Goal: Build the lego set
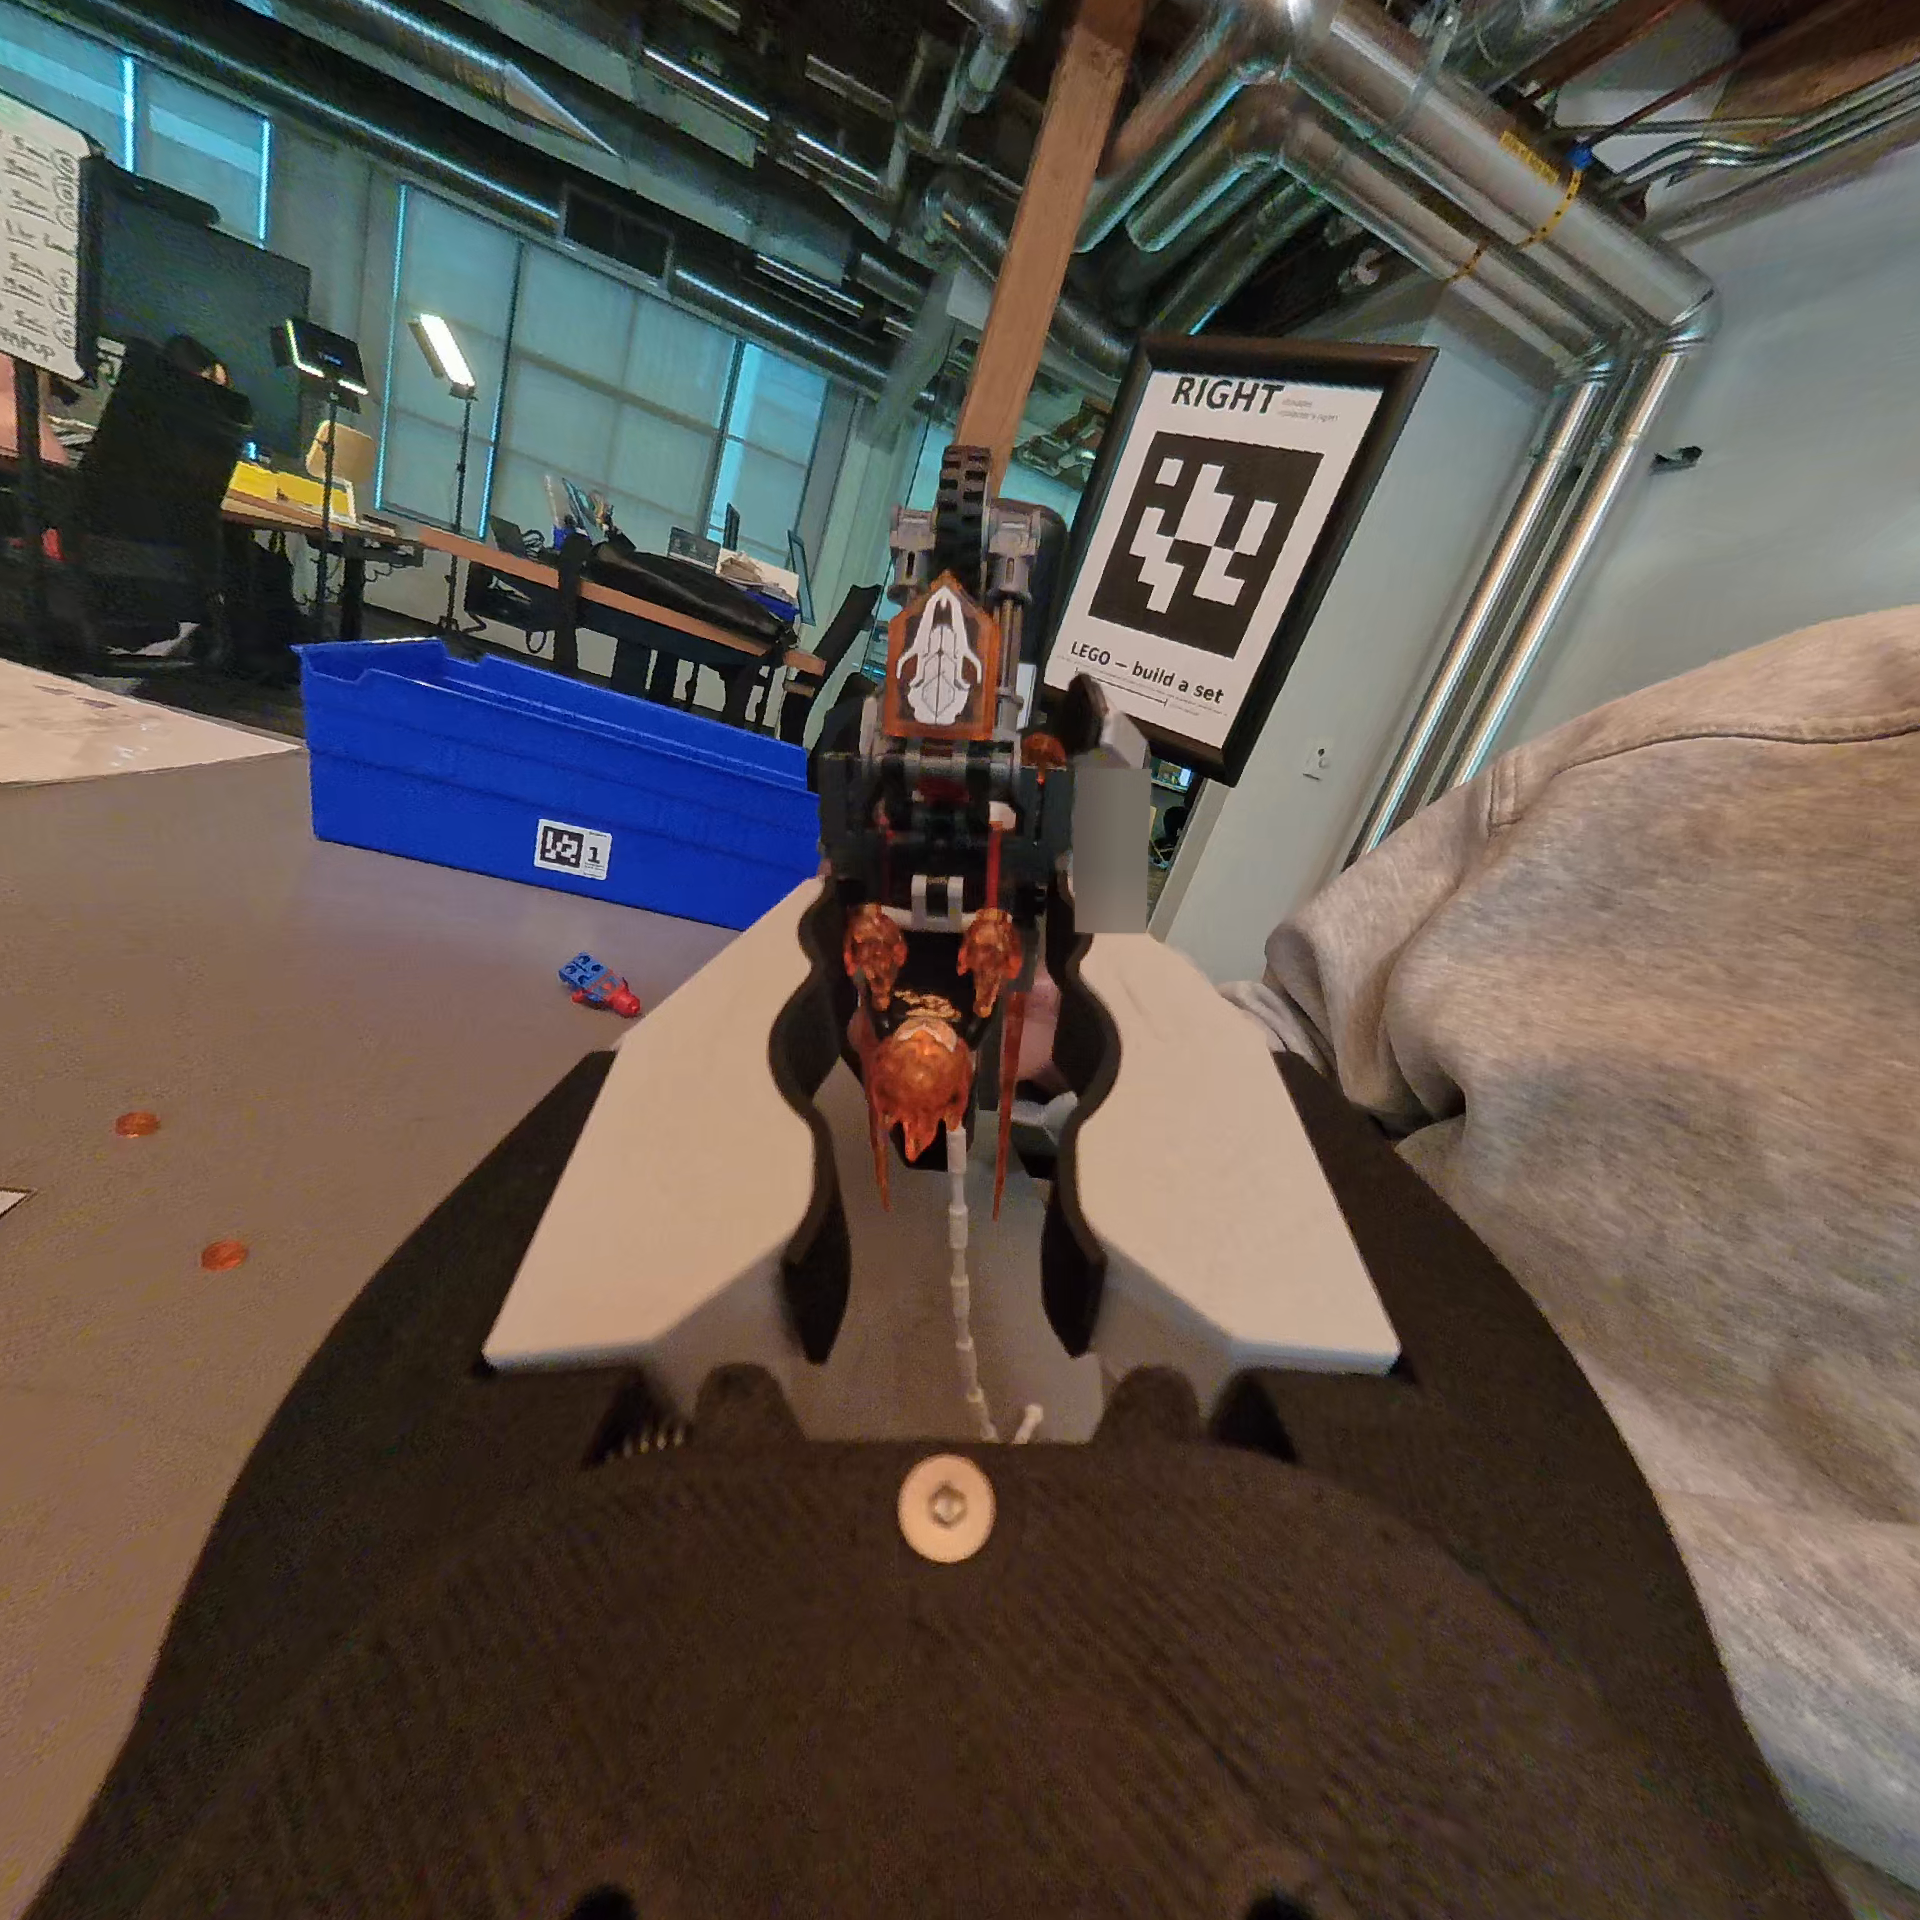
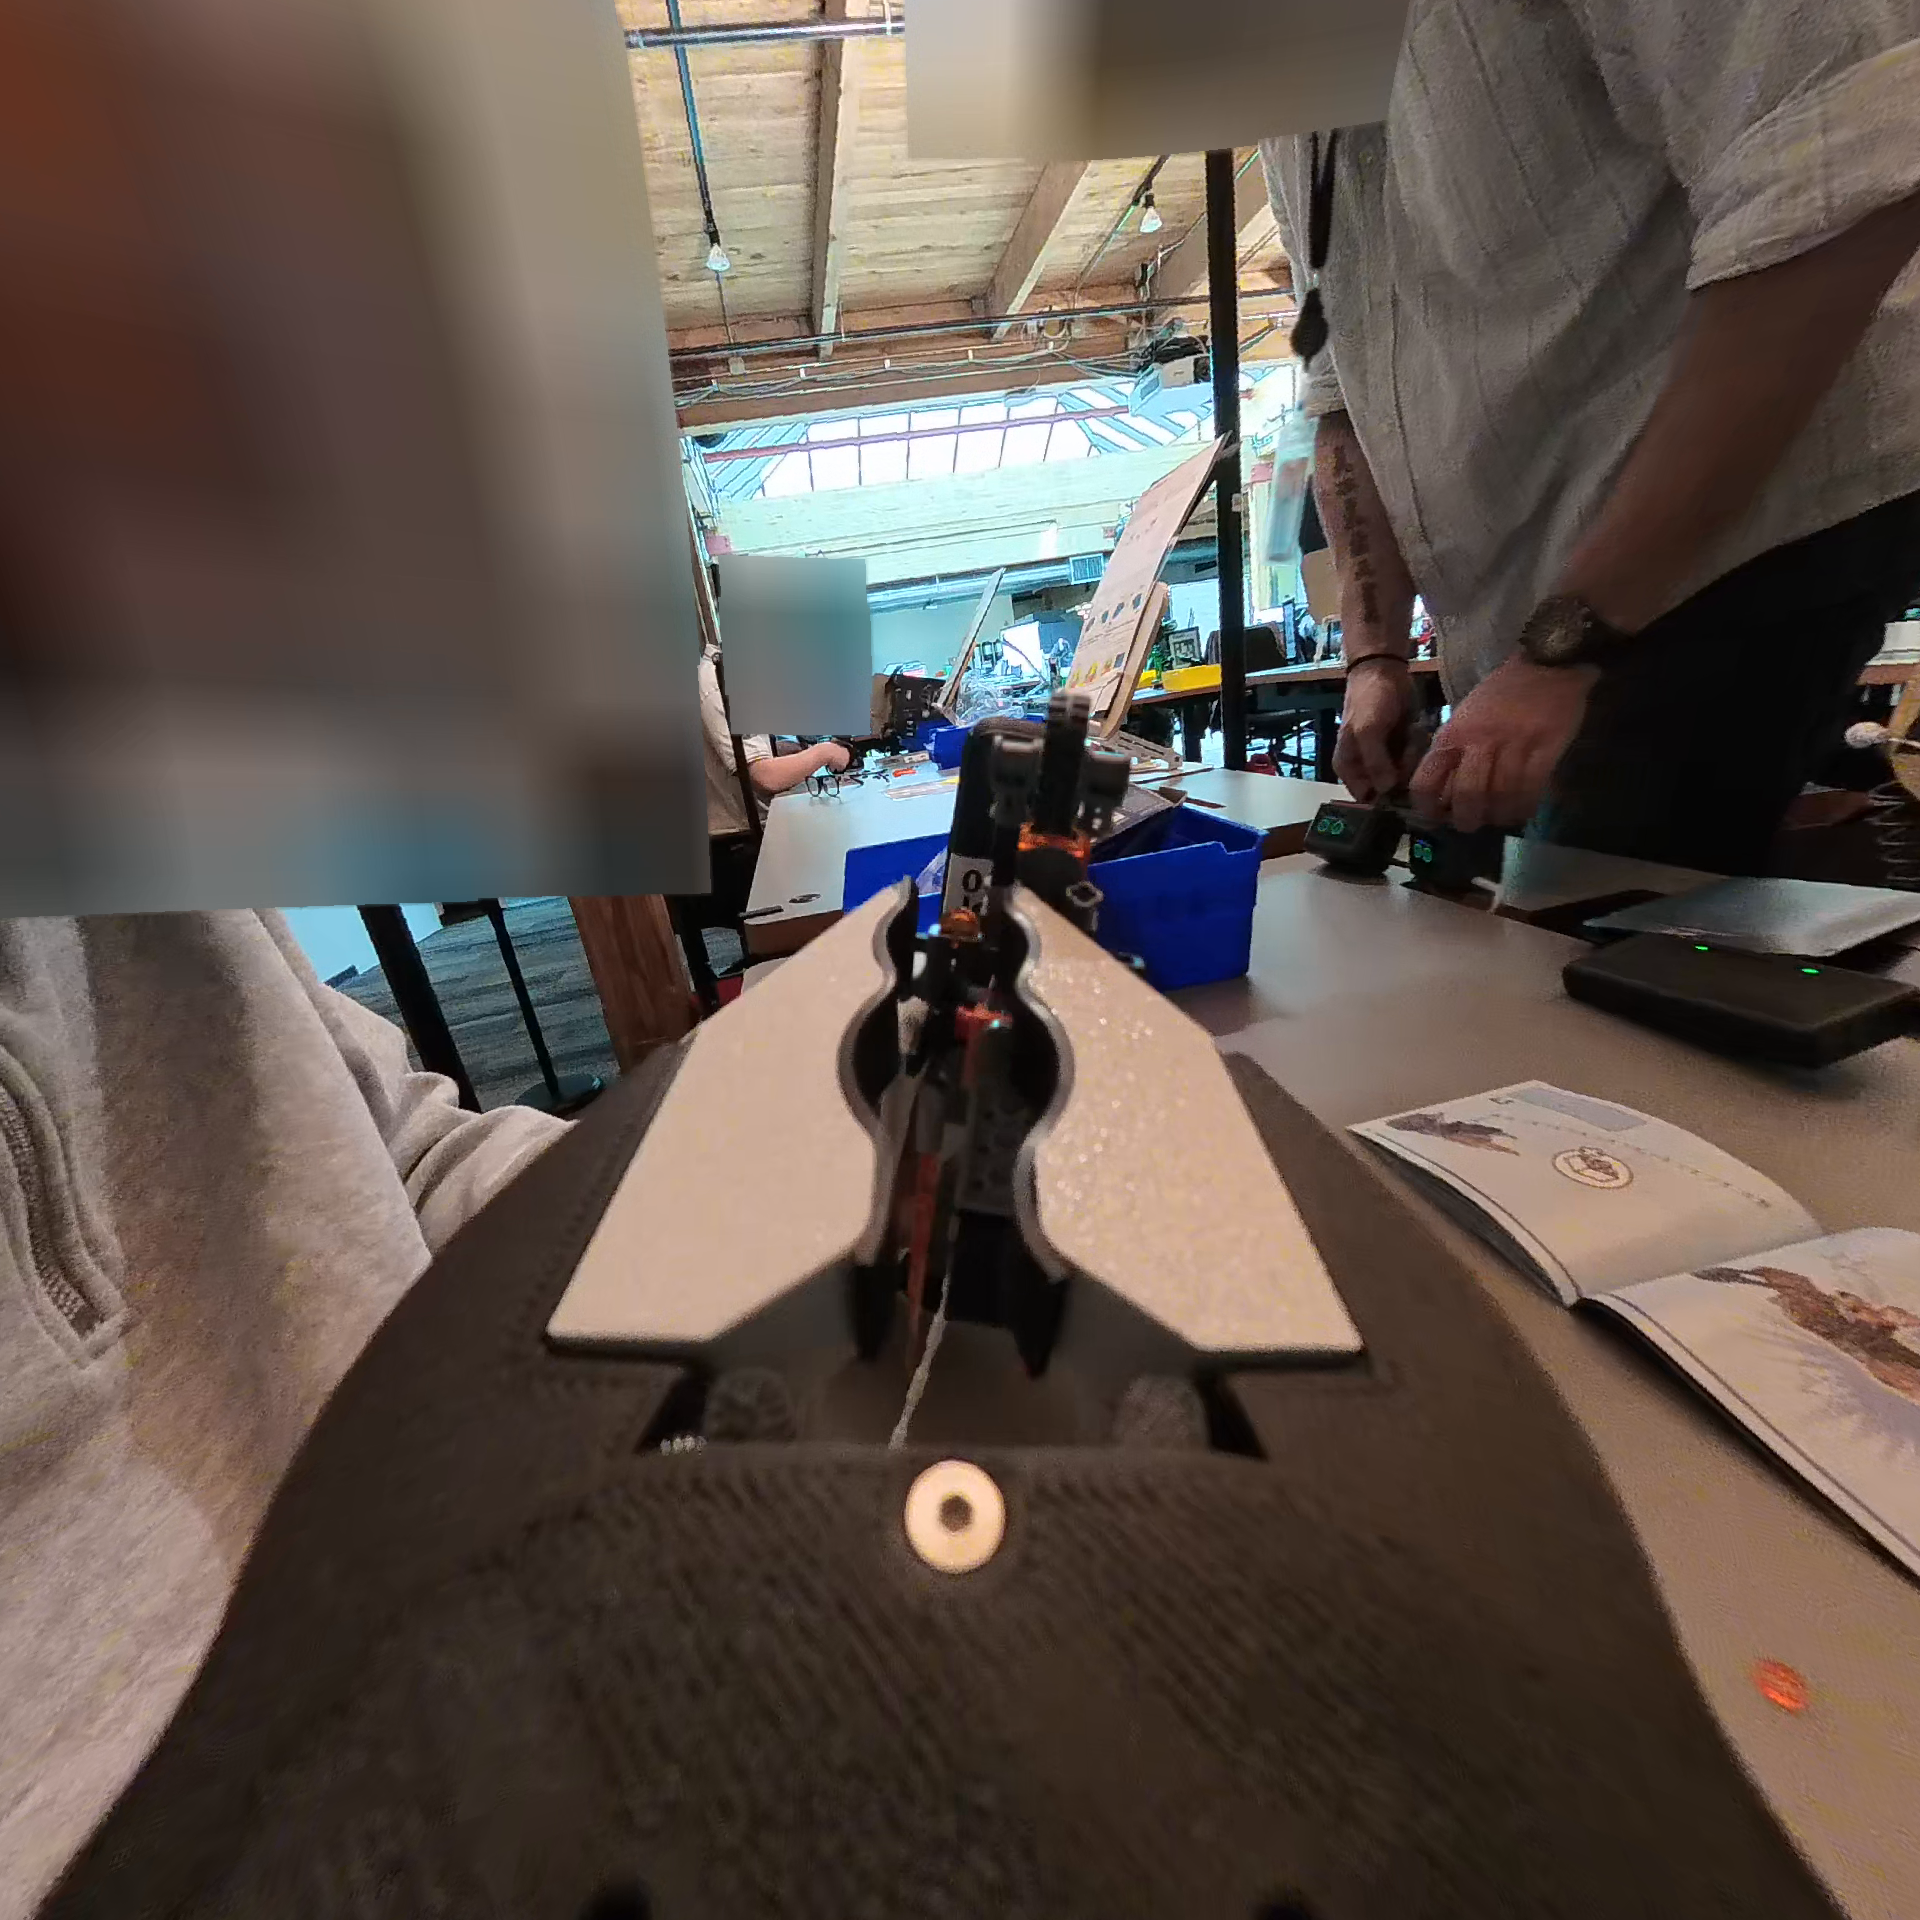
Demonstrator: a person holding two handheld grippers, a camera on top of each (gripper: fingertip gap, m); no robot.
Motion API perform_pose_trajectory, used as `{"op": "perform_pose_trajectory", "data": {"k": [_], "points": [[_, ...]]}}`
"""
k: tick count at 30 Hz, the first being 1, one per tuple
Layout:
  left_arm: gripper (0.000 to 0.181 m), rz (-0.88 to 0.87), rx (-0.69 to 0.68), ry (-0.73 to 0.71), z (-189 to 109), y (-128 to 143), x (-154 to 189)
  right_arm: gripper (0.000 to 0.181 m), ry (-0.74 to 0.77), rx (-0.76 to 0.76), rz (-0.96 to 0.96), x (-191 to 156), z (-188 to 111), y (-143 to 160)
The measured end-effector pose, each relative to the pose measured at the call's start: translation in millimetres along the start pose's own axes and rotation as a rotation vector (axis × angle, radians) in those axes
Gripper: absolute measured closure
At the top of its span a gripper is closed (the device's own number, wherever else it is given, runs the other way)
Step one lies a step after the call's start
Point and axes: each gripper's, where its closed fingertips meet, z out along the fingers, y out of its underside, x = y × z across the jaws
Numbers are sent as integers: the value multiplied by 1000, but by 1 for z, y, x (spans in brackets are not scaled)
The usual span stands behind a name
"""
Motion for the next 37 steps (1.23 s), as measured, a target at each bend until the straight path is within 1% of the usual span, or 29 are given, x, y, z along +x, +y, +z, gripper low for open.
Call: {"op": "perform_pose_trajectory", "data": {"k": [4,7,9,11,14,16,17,21,24,27,35,37], "points": [[145,-7,7,-1,-1,-1,-1,166,8,2,-25,-1,-3,-3],[145,-30,20,15,-2,-3,0,161,-1,-32,-140,-10,-7,-4],[145,-60,29,47,-2,-4,3,152,5,-89,-286,-20,-6,-3],[146,-94,36,90,-3,-5,7,143,36,-177,-480,-26,-3,-2],[145,-144,46,153,-4,-6,13,144,48,-330,-775,-33,2,0],[145,-170,52,193,-5,-7,17,145,16,-438,-896,-36,4,3],[146,-179,50,210,-5,-7,19,144,-7,-482,-928,-37,4,3],[146,-192,18,247,-4,-2,25,138,-95,-629,-963,-36,0,6],[145,-199,-11,258,-2,2,27,131,-119,-737,-1017,-31,-3,15],[145,-206,-28,272,0,5,29,129,-131,-800,-1057,-30,-4,25],[145,-215,-35,282,0,6,30,134,-122,-783,-1059,-29,-1,28],[145,-217,-31,285,0,6,30,138,-124,-781,-1059,-29,0,28]]}}
